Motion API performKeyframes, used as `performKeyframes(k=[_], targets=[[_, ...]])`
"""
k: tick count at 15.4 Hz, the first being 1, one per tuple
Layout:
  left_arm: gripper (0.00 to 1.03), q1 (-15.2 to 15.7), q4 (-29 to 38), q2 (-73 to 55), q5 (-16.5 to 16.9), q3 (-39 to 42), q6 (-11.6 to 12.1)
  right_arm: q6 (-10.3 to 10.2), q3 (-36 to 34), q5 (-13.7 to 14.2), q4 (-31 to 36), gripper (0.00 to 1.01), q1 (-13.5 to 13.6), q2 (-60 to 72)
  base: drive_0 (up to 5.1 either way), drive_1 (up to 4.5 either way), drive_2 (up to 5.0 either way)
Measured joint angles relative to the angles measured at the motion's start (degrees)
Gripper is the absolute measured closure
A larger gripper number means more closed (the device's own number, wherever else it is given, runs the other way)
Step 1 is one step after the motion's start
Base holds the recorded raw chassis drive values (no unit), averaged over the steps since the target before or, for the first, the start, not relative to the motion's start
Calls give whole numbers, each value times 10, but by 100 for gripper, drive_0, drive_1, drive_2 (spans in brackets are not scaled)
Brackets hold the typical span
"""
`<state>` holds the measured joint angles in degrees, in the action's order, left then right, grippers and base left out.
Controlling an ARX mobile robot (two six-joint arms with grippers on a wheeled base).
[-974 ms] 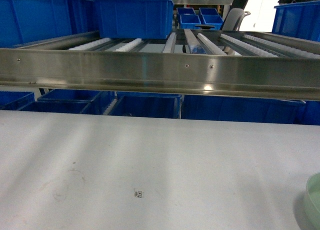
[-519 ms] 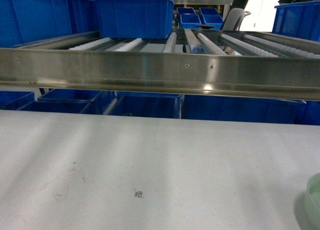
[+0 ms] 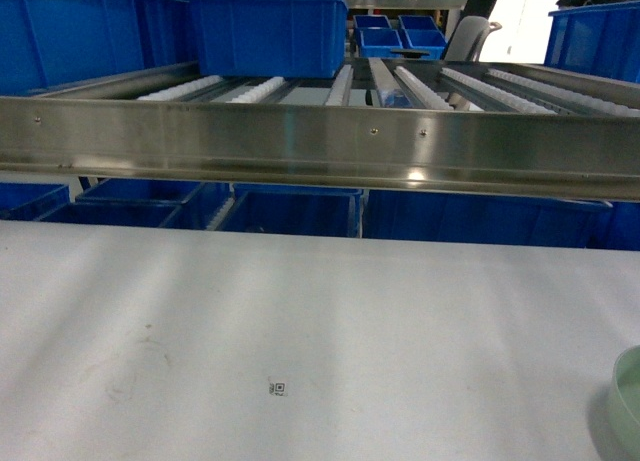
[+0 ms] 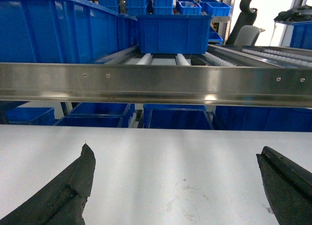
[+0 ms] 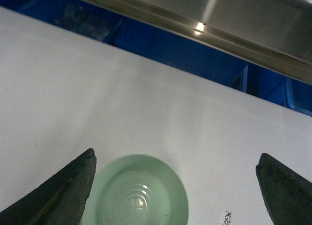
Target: Place green bowl on second shelf with right arm
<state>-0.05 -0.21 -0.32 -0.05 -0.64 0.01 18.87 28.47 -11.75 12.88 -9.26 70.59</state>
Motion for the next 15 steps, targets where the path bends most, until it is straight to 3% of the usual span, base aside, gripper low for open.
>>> performKeyframes(k=[1,3,6,9,11,15], targets=[[5,0,0,0,0,0,0,22,40,-7,-49,3,0,30,0,0,0],[5,0,0,0,0,0,0,44,77,-9,-106,3,-1,63,0,0,0],[5,0,0,0,0,0,0,91,95,-10,-189,3,-8,75,0,0,0],[5,0,0,0,0,0,0,145,121,-9,-215,3,-29,95,0,0,0],[5,0,0,0,0,0,0,170,110,4,-210,3,-40,127,0,0,0],[5,0,0,0,0,0,0,169,107,-5,-179,3,-59,195,0,0,0]])
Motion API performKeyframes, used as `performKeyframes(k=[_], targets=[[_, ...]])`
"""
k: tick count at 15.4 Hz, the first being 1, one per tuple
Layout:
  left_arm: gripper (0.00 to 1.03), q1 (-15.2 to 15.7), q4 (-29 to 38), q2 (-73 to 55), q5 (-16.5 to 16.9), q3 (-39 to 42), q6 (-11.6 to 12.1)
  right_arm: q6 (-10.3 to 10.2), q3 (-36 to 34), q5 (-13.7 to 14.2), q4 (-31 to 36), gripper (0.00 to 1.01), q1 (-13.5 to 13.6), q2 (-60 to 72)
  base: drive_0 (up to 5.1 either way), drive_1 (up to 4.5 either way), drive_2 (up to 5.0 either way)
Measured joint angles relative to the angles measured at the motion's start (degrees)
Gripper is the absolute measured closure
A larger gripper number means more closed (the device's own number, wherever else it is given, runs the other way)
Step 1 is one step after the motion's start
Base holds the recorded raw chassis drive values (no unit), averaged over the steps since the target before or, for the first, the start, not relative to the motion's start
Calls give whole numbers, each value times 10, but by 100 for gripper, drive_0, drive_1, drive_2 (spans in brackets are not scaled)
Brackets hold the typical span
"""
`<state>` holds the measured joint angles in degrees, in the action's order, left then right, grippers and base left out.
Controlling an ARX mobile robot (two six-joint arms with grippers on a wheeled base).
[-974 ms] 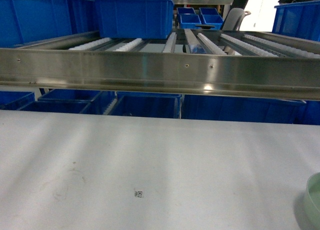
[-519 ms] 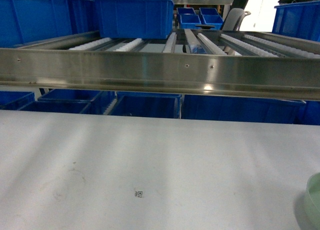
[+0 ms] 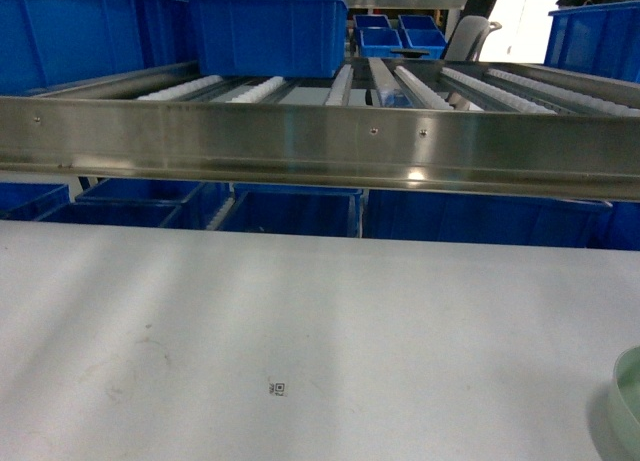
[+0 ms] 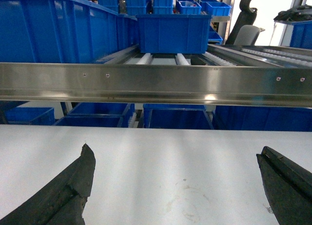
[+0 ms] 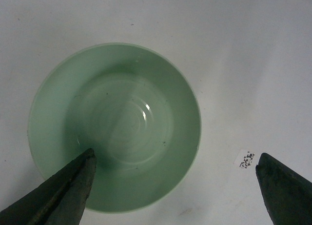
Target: Place green bowl on second shelf with right arm
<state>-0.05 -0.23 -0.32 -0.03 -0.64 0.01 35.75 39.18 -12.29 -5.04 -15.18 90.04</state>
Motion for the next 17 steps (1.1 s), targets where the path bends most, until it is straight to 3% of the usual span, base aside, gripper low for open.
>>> performKeyframes(k=[7,13,14,15,16,17], targets=[[5,0,0,0,0,0,0,-51,41,-31,23,3,-26,92,0,0,0],[5,0,0,0,0,0,0,-54,46,-23,34,3,-38,132,0,0,0],[5,0,0,0,0,0,0,-65,46,-25,30,3,-40,143,0,0,0],[5,0,0,0,0,0,0,-106,50,-31,34,3,-40,168,0,0,0],[5,0,0,0,0,0,0,-130,50,-31,44,3,-40,176,0,0,0],[5,0,0,0,0,0,0,-141,50,-27,62,3,-40,181,0,0,0]])
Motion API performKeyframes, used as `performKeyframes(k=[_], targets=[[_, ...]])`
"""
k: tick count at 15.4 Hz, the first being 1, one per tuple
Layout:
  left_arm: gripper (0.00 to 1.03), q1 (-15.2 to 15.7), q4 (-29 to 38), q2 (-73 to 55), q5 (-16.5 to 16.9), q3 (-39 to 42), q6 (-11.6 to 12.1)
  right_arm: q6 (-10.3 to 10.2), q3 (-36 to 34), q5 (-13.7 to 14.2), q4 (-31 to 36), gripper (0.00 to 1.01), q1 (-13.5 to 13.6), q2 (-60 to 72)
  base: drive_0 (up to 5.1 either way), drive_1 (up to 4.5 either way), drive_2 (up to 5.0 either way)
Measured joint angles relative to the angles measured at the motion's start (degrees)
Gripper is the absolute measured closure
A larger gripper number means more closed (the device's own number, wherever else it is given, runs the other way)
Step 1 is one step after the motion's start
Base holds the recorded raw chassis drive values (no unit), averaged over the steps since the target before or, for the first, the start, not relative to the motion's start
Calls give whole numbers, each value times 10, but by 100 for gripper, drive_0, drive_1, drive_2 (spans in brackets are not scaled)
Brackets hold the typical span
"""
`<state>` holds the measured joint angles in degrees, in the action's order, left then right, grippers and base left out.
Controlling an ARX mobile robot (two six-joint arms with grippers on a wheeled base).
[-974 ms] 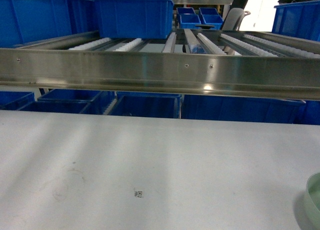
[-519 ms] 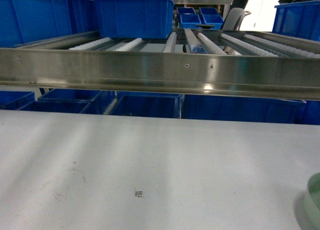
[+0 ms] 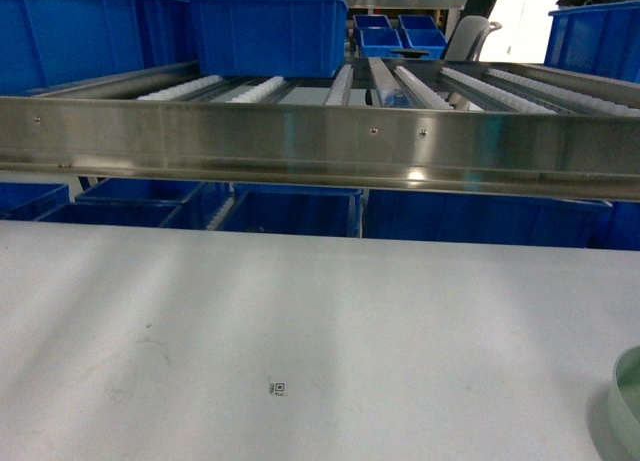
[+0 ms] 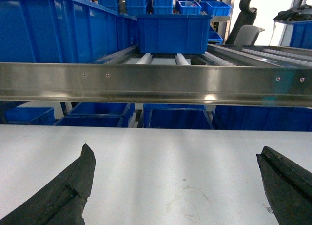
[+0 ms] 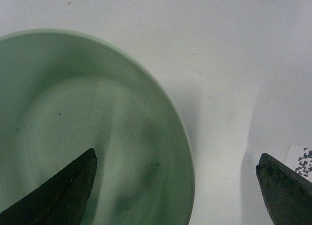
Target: Place green bowl on second shelf with right arm
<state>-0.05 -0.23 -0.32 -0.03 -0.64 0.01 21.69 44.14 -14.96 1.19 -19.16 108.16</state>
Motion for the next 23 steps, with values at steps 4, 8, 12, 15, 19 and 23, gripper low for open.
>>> performKeyframes(k=[4,8,12,15,19,23], targets=[[5,0,0,0,0,0,0,-23,-1,21,23,32,1,25,0,0,0],[5,0,0,0,0,0,0,-37,-5,37,45,88,19,31,0,0,0],[5,0,0,0,0,0,0,-45,-16,36,62,99,21,26,0,0,0],[5,0,0,0,0,0,0,-56,-33,36,84,99,26,11,0,0,0],[5,0,0,0,0,0,0,-80,-78,-1,180,99,64,-85,0,0,0],[5,0,0,0,0,0,0,-128,-130,-47,222,99,75,-245,0,0,0]])
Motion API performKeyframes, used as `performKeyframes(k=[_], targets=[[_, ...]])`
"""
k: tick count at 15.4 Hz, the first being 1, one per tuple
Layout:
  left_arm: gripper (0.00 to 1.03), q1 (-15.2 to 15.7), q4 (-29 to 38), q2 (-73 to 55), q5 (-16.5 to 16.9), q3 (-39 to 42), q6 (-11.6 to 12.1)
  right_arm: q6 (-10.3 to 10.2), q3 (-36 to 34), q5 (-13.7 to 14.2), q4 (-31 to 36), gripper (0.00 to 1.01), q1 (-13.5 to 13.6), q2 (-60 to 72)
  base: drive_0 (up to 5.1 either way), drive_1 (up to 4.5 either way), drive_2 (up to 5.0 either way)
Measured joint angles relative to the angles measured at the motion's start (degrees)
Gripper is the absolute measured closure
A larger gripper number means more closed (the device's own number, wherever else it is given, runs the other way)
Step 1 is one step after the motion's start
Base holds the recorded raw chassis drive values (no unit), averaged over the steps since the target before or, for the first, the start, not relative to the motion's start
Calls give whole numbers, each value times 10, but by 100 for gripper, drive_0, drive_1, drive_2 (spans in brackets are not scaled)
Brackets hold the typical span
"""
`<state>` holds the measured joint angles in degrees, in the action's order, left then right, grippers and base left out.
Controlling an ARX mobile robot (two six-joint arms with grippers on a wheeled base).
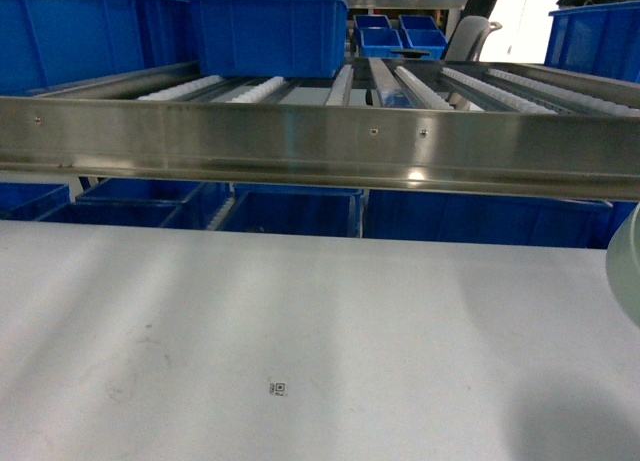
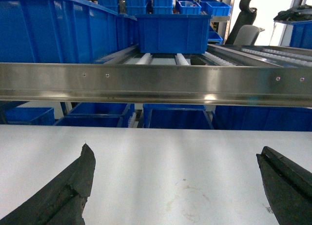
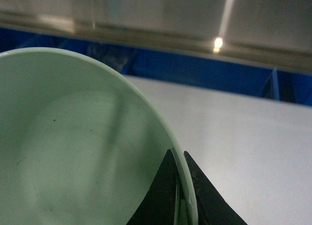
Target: Place green bowl on second shelf with right arm
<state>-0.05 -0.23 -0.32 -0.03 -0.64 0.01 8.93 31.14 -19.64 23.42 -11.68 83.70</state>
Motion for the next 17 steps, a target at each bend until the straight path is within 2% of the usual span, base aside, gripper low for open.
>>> performKeyframes(k=[3,6,9,11,12,13,16,17], targets=[[5,0,0,0,0,0,0,-54,-7,-28,38,99,2,-130,0,0,0],[5,0,0,0,0,0,0,-99,-52,-31,80,99,17,-248,0,0,0],[5,0,0,0,0,0,0,-127,-128,-6,53,99,35,-396,0,0,0],[5,0,0,0,0,0,0,-148,-160,17,52,99,35,-480,0,0,0],[5,0,0,0,0,0,0,-154,-165,33,62,99,40,-499,0,0,0],[5,0,0,0,0,0,0,-151,-169,56,62,99,47,-509,0,0,0],[5,0,0,0,0,0,0,-149,-172,66,62,99,49,-508,0,0,0],[5,0,0,0,0,0,0,-149,-172,66,62,99,49,-508,-476,237,237]])
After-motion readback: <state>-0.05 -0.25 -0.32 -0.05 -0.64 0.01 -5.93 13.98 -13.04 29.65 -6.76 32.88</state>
